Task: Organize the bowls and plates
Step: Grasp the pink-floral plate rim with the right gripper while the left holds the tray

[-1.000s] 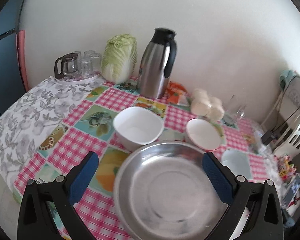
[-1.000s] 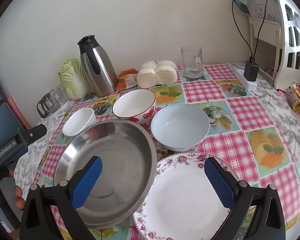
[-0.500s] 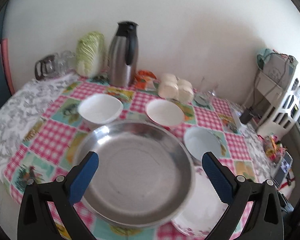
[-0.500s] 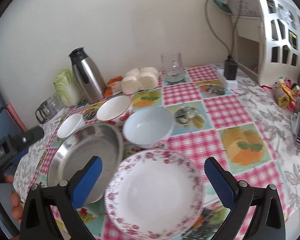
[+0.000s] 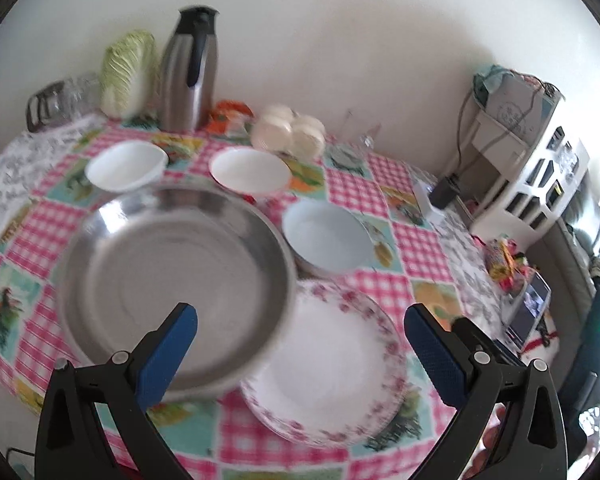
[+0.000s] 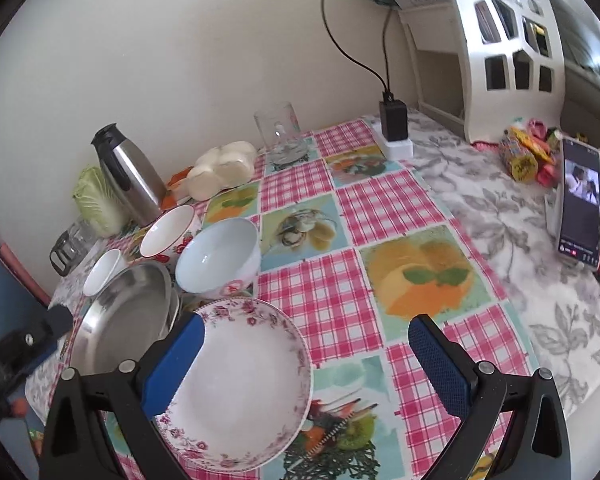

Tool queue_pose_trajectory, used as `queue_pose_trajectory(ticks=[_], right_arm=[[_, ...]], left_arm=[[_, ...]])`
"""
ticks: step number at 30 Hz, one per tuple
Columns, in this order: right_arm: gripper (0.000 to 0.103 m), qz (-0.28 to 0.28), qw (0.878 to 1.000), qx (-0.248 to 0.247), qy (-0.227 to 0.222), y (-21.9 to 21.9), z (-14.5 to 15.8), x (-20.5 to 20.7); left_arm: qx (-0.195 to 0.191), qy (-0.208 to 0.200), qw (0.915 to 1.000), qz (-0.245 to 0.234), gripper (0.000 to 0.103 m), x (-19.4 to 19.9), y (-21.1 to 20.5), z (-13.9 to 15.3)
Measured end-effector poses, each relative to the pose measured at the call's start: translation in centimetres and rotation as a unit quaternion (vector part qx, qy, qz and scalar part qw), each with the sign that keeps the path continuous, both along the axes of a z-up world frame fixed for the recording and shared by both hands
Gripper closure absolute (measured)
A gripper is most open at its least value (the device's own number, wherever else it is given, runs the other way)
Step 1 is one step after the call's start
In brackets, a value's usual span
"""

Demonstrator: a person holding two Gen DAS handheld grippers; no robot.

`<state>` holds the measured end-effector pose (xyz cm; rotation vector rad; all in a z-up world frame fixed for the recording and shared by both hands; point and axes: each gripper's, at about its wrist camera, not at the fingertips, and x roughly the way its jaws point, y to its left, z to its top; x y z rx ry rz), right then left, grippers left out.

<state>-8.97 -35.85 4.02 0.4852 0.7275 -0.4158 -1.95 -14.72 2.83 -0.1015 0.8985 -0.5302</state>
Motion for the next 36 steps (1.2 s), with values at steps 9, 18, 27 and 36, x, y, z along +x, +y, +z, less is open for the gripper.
queue_pose_trajectory(ticks=[9, 18, 27, 36], right_arm=[[0.0, 0.004, 0.999, 0.034, 0.013, -1.1, -1.8, -0.3], [0.0, -0.008, 0.997, 0.072, 0.019, -2.1, -3.9, 0.0], [0.0, 0.015, 0.996, 0.067, 0.051, -1.0, -5.8, 1.8], [0.007, 0.037, 0.995, 0.068, 0.06, -0.1, -6.7, 2.8]], left_arm=[[0.021, 0.03, 0.9992, 0.016, 0.0, -2.3, -1.3, -1.6], [0.037, 0.077, 0.9951, 0.05, 0.0, -2.6, -0.6, -3.7], [0.043, 0.123, 0.9876, 0.088, 0.003, -1.4, 0.5, -6.5], [0.08, 0.155, 0.9799, 0.097, 0.01, -0.3, 0.3, -9.3]])
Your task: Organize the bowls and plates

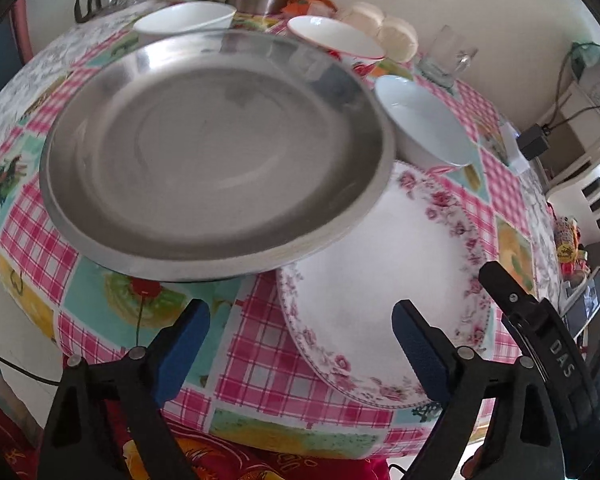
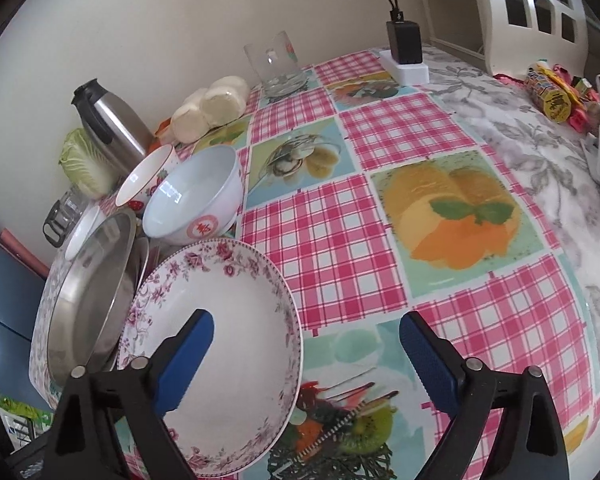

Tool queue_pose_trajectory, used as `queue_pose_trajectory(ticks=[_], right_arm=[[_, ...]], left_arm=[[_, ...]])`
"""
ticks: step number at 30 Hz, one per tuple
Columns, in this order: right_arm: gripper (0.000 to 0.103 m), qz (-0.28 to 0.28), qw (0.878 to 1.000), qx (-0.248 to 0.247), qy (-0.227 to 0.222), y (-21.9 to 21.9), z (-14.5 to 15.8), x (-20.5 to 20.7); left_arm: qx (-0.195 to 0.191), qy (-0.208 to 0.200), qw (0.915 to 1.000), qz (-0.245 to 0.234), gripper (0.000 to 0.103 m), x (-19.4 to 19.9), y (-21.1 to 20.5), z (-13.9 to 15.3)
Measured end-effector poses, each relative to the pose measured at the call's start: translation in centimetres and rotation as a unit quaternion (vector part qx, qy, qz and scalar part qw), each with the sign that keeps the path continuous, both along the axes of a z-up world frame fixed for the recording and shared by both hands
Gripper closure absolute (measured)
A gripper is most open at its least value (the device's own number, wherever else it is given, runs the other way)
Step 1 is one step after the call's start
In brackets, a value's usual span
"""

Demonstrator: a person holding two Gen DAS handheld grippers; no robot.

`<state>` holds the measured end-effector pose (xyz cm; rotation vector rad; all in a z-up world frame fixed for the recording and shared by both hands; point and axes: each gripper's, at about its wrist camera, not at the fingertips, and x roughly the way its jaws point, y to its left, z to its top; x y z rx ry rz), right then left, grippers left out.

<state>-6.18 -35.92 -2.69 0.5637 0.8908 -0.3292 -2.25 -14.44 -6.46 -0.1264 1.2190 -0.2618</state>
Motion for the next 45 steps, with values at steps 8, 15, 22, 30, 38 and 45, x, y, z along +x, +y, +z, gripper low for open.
queue_pose_trajectory(ticks=[8, 15, 22, 30, 38, 45], right_arm=[[0.016, 0.016, 1.0, 0.008, 0.006, 0.8, -1.1, 1.0], [0.04, 0.022, 1.0, 0.013, 0.005, 1.1, -1.7, 1.8], [0.058, 0.033, 0.999, 0.019, 0.003, 1.3, -2.2, 2.5], [0.07, 0.022, 1.0, 0.011, 0.003, 0.9, -2.4, 2.6], [0.079, 0.013, 1.0, 0.012, 0.004, 0.5, -2.6, 2.5], [0.08, -0.002, 1.0, 0.016, -0.001, -0.7, -2.6, 1.7]], left_arm=[[-0.007, 0.026, 0.9996, 0.008, 0.029, 1.0, 0.1, -1.6], [0.009, 0.0, 0.9999, 0.008, 0.033, 1.9, -0.7, -1.8], [0.014, -0.017, 0.9997, 0.013, 0.033, 1.7, -0.8, -1.8], [-0.012, -0.027, 0.9996, -0.001, 0.056, 2.2, -1.1, -1.9], [-0.008, -0.027, 0.9995, -0.014, 0.075, 2.0, -1.5, -2.1], [-0.014, -0.024, 0.9988, -0.041, 0.078, 1.1, -1.7, -1.9]])
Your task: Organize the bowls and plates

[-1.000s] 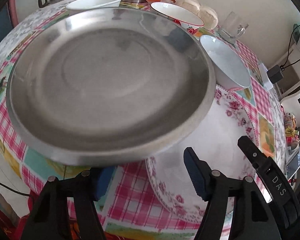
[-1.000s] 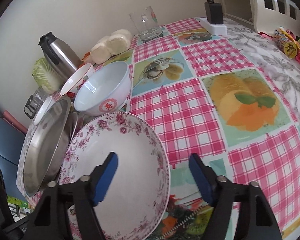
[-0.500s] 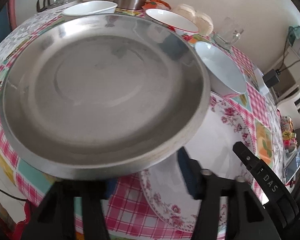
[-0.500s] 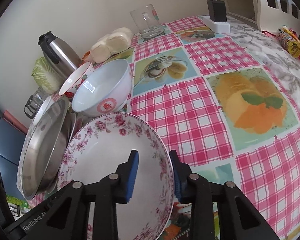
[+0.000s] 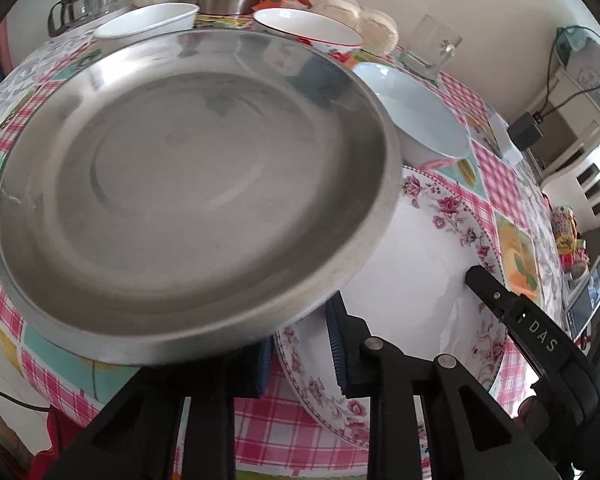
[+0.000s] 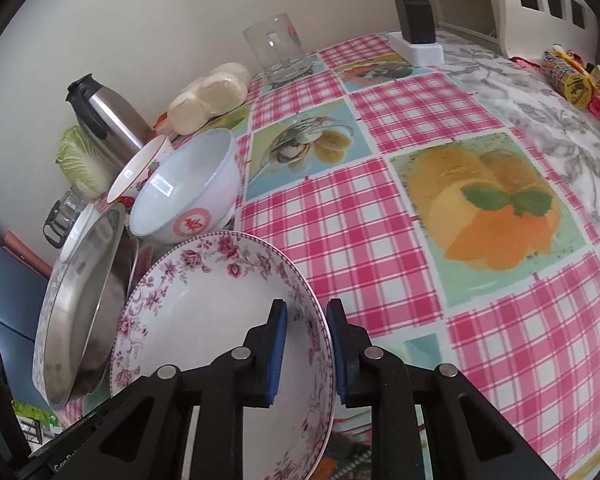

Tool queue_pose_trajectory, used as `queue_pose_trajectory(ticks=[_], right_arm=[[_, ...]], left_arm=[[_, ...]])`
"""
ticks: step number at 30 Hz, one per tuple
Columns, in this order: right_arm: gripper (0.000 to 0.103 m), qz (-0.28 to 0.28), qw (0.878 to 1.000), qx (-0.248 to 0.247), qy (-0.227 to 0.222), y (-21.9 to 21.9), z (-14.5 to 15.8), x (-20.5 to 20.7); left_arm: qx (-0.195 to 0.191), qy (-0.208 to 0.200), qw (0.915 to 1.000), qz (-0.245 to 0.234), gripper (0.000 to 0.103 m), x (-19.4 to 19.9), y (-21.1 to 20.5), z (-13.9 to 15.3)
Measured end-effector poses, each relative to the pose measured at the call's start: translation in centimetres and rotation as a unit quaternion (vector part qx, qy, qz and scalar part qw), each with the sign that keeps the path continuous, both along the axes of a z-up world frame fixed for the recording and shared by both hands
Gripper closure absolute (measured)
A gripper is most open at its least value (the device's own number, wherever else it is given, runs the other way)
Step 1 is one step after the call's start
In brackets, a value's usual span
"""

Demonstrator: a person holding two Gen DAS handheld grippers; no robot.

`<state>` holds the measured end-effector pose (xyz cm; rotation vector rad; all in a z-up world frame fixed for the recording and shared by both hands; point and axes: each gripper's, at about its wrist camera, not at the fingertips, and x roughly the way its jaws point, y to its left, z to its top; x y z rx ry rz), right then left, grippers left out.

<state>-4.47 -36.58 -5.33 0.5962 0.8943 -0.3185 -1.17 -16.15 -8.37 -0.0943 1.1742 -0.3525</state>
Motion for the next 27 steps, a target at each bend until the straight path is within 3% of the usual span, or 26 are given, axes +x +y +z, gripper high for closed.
queue_pose_trajectory(ticks=[7, 18, 27], right_arm=[[0.08, -0.018, 1.0, 0.019, -0.006, -1.6, -0.1, -1.0], [0.081, -0.017, 1.0, 0.005, -0.006, -1.4, 0.0, -1.1], [0.087, -0.015, 0.999, 0.027, -0.015, -2.1, 0.0, -1.8]], left_arm=[[-0.001, -0.001, 0.9997, -0.023, 0.078, -0.1, -1.5, 0.0], [-0.005, -0.013, 0.9997, -0.021, 0.078, 0.7, -1.7, -0.1], [-0.026, 0.001, 0.9993, -0.025, 0.081, 1.0, -2.2, -0.2]])
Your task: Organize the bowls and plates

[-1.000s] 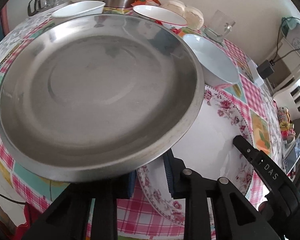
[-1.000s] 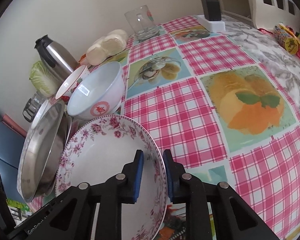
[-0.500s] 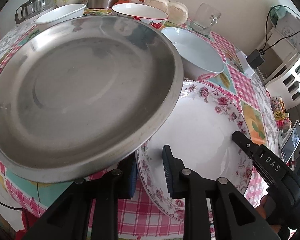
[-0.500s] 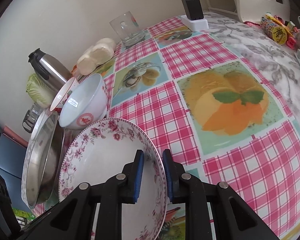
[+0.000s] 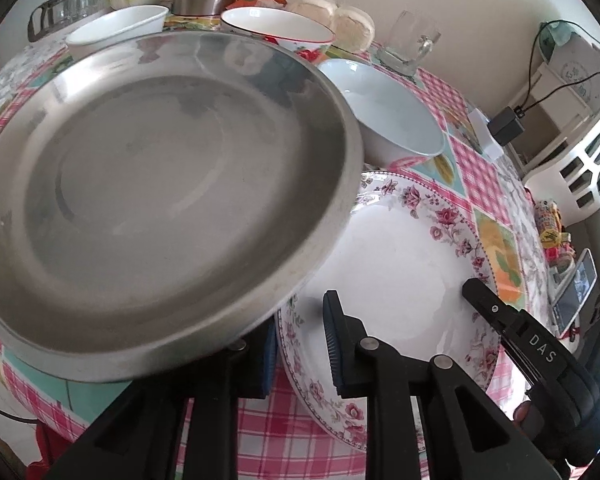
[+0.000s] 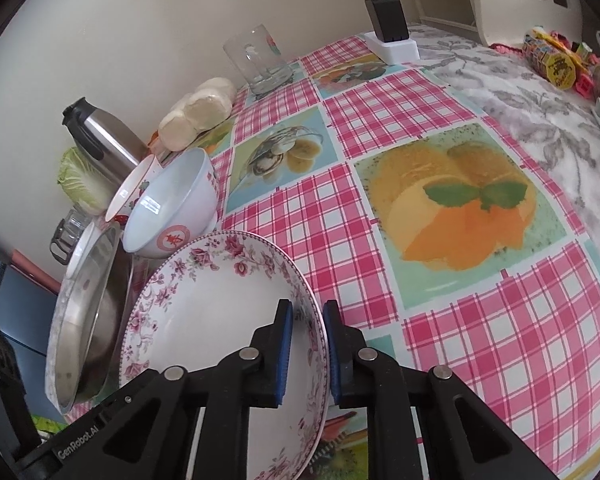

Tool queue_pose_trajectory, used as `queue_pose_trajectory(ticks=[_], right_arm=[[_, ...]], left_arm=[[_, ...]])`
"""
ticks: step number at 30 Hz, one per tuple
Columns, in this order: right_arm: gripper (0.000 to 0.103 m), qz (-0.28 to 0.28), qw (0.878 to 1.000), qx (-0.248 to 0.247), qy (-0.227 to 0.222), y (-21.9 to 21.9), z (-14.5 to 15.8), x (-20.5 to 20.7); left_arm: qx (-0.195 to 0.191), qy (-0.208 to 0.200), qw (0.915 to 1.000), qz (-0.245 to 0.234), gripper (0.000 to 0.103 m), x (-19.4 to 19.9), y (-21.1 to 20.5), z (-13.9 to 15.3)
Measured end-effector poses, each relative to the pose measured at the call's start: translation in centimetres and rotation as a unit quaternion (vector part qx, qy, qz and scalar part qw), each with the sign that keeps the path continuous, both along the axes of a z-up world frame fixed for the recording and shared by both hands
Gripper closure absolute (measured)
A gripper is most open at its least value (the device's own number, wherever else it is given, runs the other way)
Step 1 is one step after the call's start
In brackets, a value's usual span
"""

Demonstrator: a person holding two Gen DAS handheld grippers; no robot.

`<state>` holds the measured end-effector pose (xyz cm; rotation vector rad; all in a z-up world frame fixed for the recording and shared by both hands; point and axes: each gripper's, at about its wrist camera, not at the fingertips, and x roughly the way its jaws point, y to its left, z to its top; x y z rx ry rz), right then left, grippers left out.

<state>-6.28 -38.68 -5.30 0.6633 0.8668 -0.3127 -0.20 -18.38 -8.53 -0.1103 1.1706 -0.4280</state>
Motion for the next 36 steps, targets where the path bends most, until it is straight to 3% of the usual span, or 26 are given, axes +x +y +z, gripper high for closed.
queue_pose_trajectory(ticks=[16, 28, 36], right_arm=[[0.089, -0.025, 1.0, 0.011, -0.007, -1.9, 0.9, -2.8], [0.089, -0.021, 0.999, 0.002, -0.033, -1.6, 2.8, -3.6], [0.089, -0.022, 0.998, -0.019, -0.064, -1.0, 5.4, -4.0]], left_arm=[[-0.022, -0.011, 0.9986, -0.047, 0.081, -0.7, -2.3, 1.3], [-0.052, -0.017, 0.9971, -0.052, 0.081, -0.6, -1.0, 2.9], [-0.08, -0.05, 0.994, -0.055, 0.081, -0.6, 0.1, 5.5]])
